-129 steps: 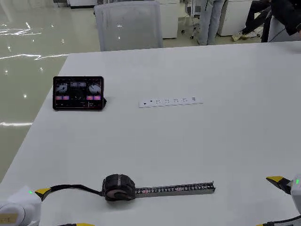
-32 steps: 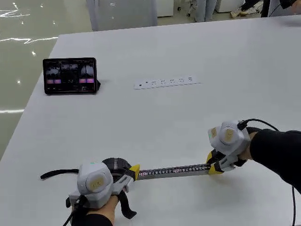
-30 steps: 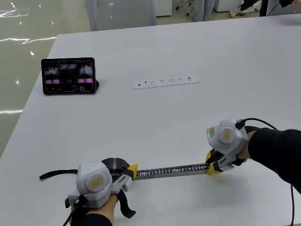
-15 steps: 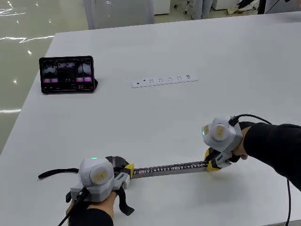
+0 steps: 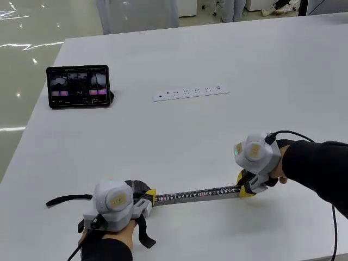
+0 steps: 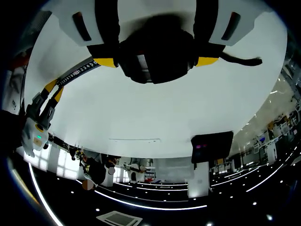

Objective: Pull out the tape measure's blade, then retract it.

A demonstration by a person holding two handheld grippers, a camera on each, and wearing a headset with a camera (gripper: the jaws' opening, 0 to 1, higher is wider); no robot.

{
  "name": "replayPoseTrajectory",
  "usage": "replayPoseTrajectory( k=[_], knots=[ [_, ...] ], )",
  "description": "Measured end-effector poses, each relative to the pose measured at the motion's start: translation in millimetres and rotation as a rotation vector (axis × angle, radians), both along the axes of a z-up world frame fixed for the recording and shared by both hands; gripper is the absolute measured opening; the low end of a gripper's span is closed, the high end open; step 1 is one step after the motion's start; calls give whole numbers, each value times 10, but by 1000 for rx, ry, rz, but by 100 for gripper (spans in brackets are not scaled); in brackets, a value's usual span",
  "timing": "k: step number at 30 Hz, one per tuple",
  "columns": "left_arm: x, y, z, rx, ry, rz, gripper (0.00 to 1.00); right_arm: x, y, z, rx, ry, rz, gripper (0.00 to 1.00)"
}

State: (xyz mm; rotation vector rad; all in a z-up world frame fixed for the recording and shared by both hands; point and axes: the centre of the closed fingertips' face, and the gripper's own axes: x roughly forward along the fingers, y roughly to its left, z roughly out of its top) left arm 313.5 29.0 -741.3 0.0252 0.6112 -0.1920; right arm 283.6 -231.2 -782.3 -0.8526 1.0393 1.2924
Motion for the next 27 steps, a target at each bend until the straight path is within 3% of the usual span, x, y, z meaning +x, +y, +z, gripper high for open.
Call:
replayPoseTrajectory(
  k=[11, 27],
  knots=[
    [-3, -2, 0, -1, 4, -4, 59, 3, 26, 2, -20, 9, 14, 9],
    [-3, 0, -10, 1, 18, -6, 59, -4, 49, -7, -42, -16, 39, 9]
  ],
)
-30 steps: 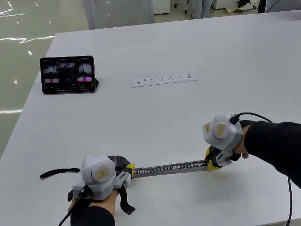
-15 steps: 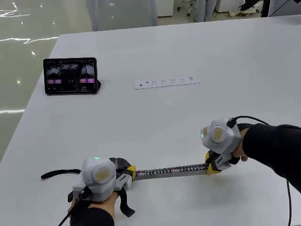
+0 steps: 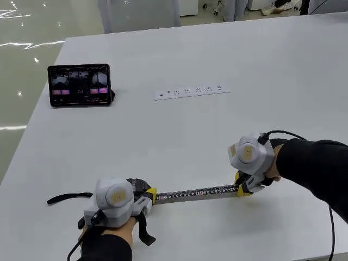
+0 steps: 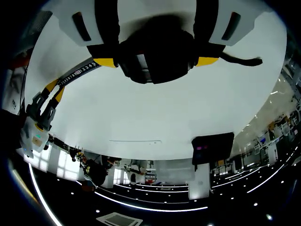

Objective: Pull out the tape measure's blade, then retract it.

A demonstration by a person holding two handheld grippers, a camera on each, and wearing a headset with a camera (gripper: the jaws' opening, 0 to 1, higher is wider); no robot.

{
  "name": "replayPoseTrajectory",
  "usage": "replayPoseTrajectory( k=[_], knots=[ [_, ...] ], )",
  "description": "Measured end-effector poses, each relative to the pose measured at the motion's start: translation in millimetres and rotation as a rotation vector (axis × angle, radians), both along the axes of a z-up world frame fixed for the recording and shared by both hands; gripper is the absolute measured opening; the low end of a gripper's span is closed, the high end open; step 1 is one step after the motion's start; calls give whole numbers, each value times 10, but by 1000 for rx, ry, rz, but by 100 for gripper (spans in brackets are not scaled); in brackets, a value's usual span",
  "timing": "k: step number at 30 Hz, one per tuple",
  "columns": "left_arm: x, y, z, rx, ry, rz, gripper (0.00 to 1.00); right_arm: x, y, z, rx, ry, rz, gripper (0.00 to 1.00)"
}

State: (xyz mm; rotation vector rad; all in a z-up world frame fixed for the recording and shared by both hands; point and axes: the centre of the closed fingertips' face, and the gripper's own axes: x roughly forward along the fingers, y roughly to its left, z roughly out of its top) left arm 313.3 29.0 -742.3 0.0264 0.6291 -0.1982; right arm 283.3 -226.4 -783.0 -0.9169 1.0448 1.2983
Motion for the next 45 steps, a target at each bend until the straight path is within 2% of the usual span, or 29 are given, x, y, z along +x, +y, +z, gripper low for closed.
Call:
replayPoseTrajectory(
  k=[30, 45],
  knots=[
    [-5, 1, -10, -3, 19, -7, 59, -2, 85, 20, 6, 9, -34, 10],
    [-3, 6, -14, -3, 36, -7, 59, -6, 132, 16, -6, -1, -9, 10]
  ],
)
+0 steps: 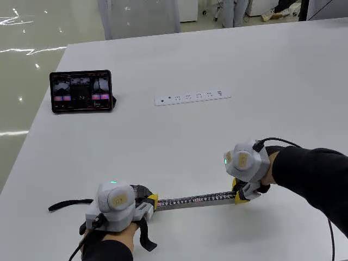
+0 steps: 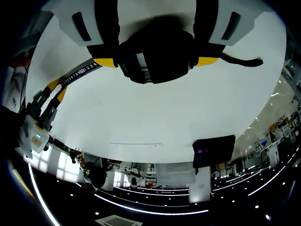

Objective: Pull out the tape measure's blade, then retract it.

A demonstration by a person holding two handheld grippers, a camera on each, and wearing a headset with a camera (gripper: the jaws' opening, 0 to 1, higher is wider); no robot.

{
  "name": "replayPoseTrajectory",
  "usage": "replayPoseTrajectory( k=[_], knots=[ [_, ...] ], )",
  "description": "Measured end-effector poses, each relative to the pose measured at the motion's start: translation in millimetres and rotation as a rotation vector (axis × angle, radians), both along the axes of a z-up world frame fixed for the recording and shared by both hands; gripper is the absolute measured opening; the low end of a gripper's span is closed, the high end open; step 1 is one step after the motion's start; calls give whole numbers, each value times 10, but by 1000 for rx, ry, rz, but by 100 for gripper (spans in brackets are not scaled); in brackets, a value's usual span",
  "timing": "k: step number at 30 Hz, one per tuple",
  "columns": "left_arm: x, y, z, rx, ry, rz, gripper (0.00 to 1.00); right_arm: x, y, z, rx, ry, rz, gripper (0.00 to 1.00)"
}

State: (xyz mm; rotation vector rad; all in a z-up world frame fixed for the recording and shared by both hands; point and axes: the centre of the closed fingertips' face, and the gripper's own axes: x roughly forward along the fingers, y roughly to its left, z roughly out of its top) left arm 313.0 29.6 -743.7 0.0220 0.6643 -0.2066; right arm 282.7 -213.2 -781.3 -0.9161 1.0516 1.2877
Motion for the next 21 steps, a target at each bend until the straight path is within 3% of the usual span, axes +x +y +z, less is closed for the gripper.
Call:
replayPoseTrajectory(
  k=[13, 16, 21],
  knots=[
    [-1, -1, -7, -1, 2, -3, 59, -4, 39, -5, 3, -1, -11, 10],
    [2, 1, -11, -1, 5, -4, 59, -9, 56, -3, 3, 6, -52, 10],
    [7, 5, -16, -2, 2, -5, 59, -13, 74, -2, -7, -10, -18, 10]
  ],
)
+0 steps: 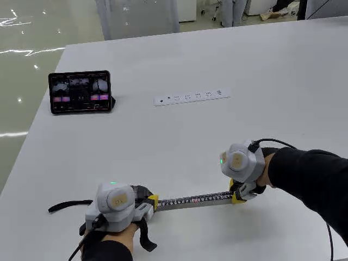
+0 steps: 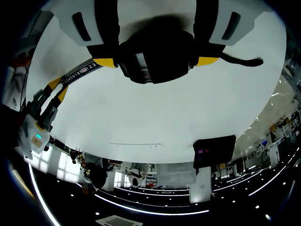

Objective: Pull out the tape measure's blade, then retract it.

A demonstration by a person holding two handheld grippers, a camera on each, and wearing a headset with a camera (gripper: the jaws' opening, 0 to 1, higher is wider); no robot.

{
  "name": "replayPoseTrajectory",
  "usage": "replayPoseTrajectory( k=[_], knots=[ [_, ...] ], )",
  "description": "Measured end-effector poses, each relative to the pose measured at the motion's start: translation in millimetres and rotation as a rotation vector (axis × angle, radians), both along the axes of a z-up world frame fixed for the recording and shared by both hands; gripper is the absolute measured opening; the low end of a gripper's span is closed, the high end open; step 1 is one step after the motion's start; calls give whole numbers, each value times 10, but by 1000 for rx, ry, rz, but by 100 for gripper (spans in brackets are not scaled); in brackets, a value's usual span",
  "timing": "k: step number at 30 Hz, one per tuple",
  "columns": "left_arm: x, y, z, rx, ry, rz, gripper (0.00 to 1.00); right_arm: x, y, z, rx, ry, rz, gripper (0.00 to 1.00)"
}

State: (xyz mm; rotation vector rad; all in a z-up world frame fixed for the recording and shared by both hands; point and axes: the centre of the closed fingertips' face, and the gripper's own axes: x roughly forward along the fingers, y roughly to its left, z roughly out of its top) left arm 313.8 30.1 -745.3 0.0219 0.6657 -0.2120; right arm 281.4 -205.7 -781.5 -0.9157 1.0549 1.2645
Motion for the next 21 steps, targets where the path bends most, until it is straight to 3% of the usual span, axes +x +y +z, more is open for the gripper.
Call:
replayPoseTrajectory(
  k=[21],
  knots=[
    [-2, -10, -4, -6, 0, 1, 59, 8, 69, -12, 24, 2, 9, 10]
  ],
)
